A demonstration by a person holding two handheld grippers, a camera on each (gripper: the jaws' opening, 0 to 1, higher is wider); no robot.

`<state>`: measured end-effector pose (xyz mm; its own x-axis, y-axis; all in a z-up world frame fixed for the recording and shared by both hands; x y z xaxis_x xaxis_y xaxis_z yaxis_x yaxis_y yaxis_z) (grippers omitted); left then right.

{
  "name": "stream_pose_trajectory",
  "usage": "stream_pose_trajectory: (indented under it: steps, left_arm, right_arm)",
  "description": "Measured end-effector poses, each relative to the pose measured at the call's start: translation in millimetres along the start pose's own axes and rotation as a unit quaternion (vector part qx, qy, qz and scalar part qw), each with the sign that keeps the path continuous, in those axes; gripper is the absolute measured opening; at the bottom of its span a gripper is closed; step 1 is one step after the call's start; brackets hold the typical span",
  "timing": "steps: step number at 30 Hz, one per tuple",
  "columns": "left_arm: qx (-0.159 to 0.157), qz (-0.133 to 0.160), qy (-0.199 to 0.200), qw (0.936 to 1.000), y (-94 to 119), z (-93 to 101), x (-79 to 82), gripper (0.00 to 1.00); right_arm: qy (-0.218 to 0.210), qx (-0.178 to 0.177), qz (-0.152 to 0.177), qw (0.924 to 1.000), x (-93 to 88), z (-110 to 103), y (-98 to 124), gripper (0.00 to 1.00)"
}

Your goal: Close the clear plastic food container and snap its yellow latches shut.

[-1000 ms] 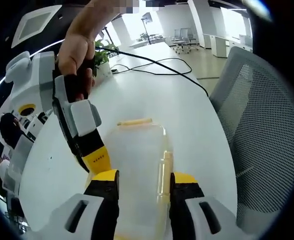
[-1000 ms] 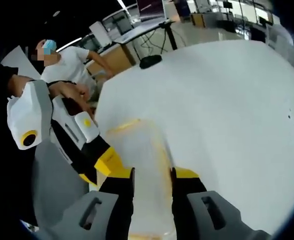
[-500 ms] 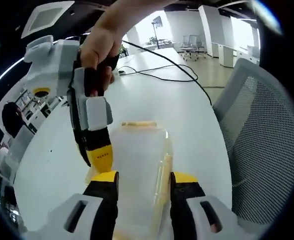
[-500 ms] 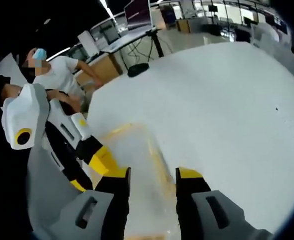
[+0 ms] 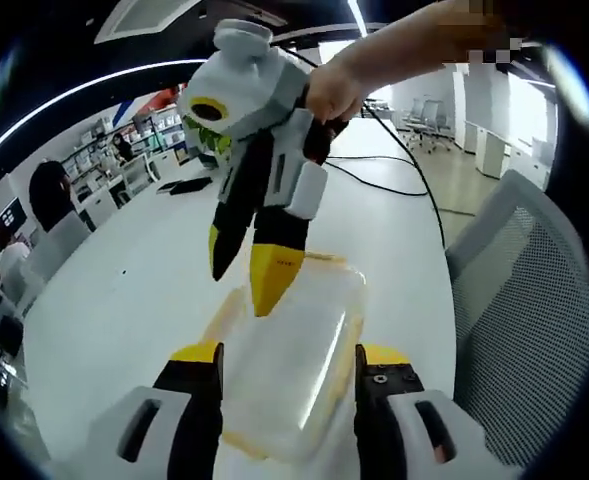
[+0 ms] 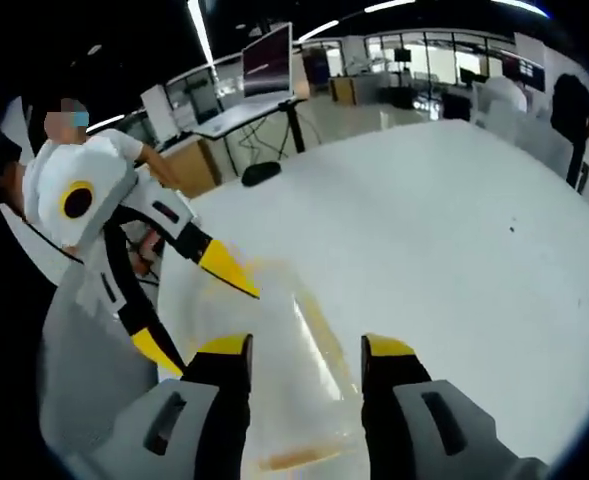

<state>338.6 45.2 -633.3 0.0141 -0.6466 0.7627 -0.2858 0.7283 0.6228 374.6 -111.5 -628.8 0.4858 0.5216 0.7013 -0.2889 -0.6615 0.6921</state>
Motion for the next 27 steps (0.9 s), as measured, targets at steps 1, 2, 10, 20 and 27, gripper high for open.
stream_pose_trajectory:
  steps: [1,2,10,20,27]
  left_arm:
    - [0.001,-0.001,0.003,1.0,1.0,-0.6,-1.0,0.48]
    - [0.004,-0.002,0.011,0.9999,2.4,-2.1,-2.9,0.49]
    - [0.018,0.005,0.064,0.9977,11.5,-10.1,-12.8,0.55]
    - [0.029,0.002,0.098,0.9948,18.3,-12.8,-25.5,0.59]
    - [0.034,0.0,0.107,0.9937,22.1,-11.4,-31.2,0.59]
  right_arm:
    - [0.001,-0.003,-0.001,1.0,-1.3,-1.7,1.2,0.43]
    - [0.002,-0.008,0.0,1.0,-2.5,-2.7,2.3,0.44]
    - [0.014,-0.04,0.017,0.999,-13.6,-19.0,13.9,0.49]
    - [0.007,-0.078,0.031,0.9964,-31.6,-30.0,26.9,0.52]
    - [-0.008,-0.098,0.042,0.9943,-49.7,-39.5,34.3,0.52]
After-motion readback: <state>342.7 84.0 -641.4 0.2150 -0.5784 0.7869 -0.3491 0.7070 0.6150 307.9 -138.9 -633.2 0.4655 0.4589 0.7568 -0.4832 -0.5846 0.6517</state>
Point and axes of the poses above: the point that each gripper's makers call its tool centre point, and the gripper's own axes: y roughly backward along the fingers, z roughly to its right, x roughly out of its top, the point moved 9 cm from there along y, roughly backward along the fingers
